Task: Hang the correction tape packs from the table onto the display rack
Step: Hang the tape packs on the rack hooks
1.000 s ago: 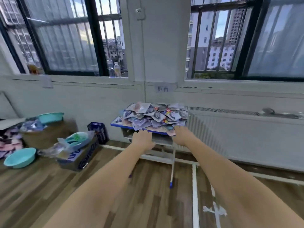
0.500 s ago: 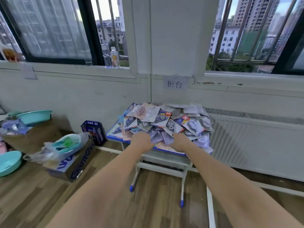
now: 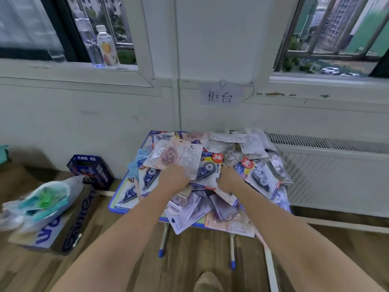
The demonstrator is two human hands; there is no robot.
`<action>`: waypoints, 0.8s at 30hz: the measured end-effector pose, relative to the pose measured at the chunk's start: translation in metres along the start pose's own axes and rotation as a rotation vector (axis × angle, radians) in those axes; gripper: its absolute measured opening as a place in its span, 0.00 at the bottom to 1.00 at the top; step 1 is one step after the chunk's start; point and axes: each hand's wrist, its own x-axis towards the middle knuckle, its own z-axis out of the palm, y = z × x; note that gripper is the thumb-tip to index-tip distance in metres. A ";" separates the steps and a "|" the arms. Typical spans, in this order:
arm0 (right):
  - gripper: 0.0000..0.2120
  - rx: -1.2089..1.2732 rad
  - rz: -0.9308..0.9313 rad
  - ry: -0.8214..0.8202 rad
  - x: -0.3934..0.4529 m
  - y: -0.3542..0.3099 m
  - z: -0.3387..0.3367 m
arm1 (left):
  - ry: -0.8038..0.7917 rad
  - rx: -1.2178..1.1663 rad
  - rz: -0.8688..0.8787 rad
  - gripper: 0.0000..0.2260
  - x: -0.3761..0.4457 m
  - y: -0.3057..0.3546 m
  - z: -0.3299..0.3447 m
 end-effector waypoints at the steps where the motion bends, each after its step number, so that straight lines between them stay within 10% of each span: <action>1: 0.19 0.021 0.006 0.019 0.011 -0.003 -0.002 | 0.026 -0.015 -0.009 0.18 0.011 -0.004 -0.003; 24: 0.19 0.266 0.212 0.009 0.110 -0.068 -0.009 | 0.017 -0.358 -0.214 0.29 0.108 -0.077 0.004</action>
